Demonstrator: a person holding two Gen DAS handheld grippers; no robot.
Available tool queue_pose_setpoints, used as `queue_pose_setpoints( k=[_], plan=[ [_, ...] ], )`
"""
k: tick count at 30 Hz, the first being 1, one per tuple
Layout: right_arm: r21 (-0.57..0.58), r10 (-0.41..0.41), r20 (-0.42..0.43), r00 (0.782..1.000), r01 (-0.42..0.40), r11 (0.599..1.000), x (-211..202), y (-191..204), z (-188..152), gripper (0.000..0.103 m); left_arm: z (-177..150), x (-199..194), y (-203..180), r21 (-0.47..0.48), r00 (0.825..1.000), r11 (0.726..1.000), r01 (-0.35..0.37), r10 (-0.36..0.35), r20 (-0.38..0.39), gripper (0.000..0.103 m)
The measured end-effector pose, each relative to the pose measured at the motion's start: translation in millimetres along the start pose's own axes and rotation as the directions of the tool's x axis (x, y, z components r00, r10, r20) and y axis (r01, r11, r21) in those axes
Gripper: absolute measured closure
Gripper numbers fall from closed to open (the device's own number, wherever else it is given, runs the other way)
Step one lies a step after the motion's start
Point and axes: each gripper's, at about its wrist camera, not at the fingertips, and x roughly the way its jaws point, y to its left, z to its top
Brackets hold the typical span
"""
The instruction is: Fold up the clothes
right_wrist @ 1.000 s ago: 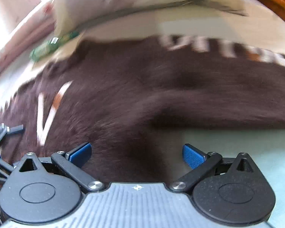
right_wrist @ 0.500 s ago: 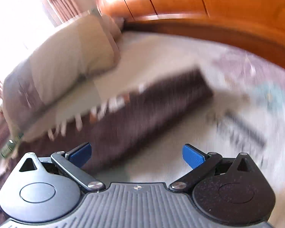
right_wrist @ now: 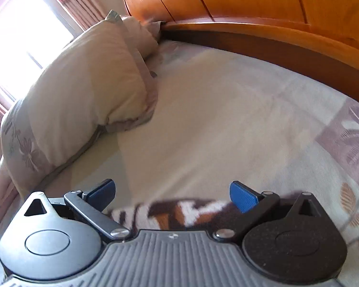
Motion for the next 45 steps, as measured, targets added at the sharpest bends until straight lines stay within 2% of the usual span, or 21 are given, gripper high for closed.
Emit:
queue_pose_setpoints(
  k=[8,15,17,20,22,25,26,29,33,36,38,40,45],
  plan=[
    [-0.043,0.082,-0.061,0.995,-0.085,0.995,-37,-8,-38,0.000,-4,0,0,-0.005,1.000,1.000,0.001,-0.001,0.009,0.001],
    [-0.043,0.152,-0.126,0.980,-0.159,0.986,-71,-16,-51,0.000,-7,-3,3,-0.007,1.000,1.000,0.011,-0.011,0.014,0.001],
    [-0.053,0.116,-0.204,0.972,-0.129,0.990,-75,-15,-57,0.000,-7,-3,2,-0.008,1.000,1.000,0.011,-0.011,0.014,0.001],
    [-0.167,0.017,-0.222,0.975,-0.055,0.984,-80,-6,-67,0.000,-7,-4,2,-0.006,1.000,1.000,0.010,-0.010,0.013,0.001],
    [-0.182,0.014,-0.212,0.977,-0.053,0.982,-83,-1,-68,0.000,-7,-4,2,-0.006,1.000,1.000,0.010,-0.010,0.012,0.001],
    [-0.201,0.029,-0.127,0.991,-0.055,0.978,-87,12,-64,0.000,-8,-4,3,-0.008,1.000,1.000,0.012,-0.012,0.012,0.001],
    [-0.214,0.042,-0.087,0.995,-0.060,0.975,-86,18,-62,0.000,-8,-3,3,-0.007,1.000,1.000,0.012,-0.012,0.012,0.001],
    [-0.219,0.138,-0.037,0.990,-0.143,0.965,-70,40,-51,0.000,-7,-2,2,-0.008,1.000,1.000,0.010,-0.010,0.009,0.001],
    [-0.155,0.304,-0.122,0.945,-0.321,0.934,-13,73,-37,0.000,-6,-1,3,-0.009,1.000,1.000,0.012,-0.012,0.003,0.001],
    [-0.194,0.249,-0.144,0.958,-0.274,0.942,28,89,-36,0.000,-6,-1,3,-0.005,1.000,1.000,0.017,-0.017,-0.001,0.001],
    [-0.222,0.170,-0.145,0.975,-0.200,0.954,40,82,-37,0.000,-7,-2,5,0.003,1.000,1.000,0.025,-0.025,0.002,0.001],
    [-0.196,0.216,-0.137,0.967,-0.240,0.951,33,59,-34,0.002,-8,-2,7,0.010,0.999,0.999,0.036,-0.036,0.008,0.001],
    [-0.087,0.121,-0.031,0.992,-0.124,0.988,-20,-18,-21,0.003,-9,-3,10,0.039,0.998,0.997,0.060,-0.061,0.018,0.001]
  ],
)
